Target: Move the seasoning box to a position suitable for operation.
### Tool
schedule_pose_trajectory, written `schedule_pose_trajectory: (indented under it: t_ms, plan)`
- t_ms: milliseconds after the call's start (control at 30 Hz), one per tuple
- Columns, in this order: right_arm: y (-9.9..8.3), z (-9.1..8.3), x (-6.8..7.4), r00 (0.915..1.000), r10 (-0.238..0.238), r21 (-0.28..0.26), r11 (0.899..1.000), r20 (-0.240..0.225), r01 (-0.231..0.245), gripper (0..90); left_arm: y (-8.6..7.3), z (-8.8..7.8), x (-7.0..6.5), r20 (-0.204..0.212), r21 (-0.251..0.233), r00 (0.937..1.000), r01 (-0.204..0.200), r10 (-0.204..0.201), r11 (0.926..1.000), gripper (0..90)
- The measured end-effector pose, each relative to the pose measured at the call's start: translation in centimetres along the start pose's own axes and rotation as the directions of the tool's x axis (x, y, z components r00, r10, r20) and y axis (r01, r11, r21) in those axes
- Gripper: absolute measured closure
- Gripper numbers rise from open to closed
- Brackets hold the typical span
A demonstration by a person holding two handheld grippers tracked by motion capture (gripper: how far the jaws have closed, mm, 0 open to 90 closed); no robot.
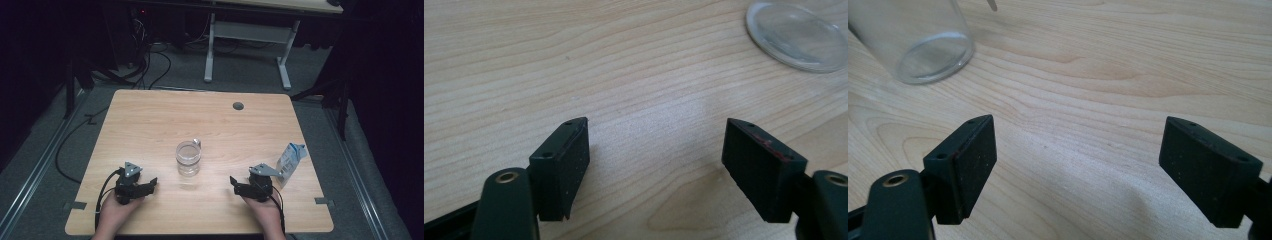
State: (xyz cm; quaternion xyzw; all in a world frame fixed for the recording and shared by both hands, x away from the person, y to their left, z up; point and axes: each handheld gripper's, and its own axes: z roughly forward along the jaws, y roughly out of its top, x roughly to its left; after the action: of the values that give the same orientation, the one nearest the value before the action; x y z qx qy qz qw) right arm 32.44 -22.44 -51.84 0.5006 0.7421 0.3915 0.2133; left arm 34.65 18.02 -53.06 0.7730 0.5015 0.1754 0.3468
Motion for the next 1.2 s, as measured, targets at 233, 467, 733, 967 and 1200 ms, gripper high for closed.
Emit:
schedule_pose_trajectory:
  t_ms: [233, 467, 733, 967, 1200]
  plan:
    - [-0.3, -0.3, -0.1, 0.9997, -0.026, 0.006, 1.0, -0.001, 0.026, 15.5, 0.3, -0.8, 0.2, 0.009, -0.041, 0.9999, 0.015, -0.014, 0.9991, 26.8]
    - [-0.3, -0.6, -0.3, 0.9995, -0.025, -0.004, 1.0, -0.018, 0.025, 16.0, 0.4, -1.4, -0.2, 0.066, -0.099, 0.9978, 0.016, -0.009, 0.995, 34.5]
    - [-0.5, -0.8, -0.4, 0.999, -0.017, 0.0, 1.0, -0.041, 0.017, 17.7, 0.6, -1.8, -0.4, 0.118, -0.152, 0.9929, 0.031, -0.013, 0.9879, 43.0]
    - [-0.4, -0.6, -0.1, 0.9975, -0.028, 0.002, 1.0, -0.064, 0.028, 18.4, 0.9, -1.5, -0.4, 0.107, -0.104, 0.9941, 0.028, -0.017, 0.9942, 47.1]
    - [-0.3, -0.5, 0.2, 0.9955, -0.037, 0.002, 0.999, -0.087, 0.037, 19.6, 2.3, -1.7, -0.6, 0.161, -0.109, 0.987, 0.012, 0.006, 0.994, 49.4]
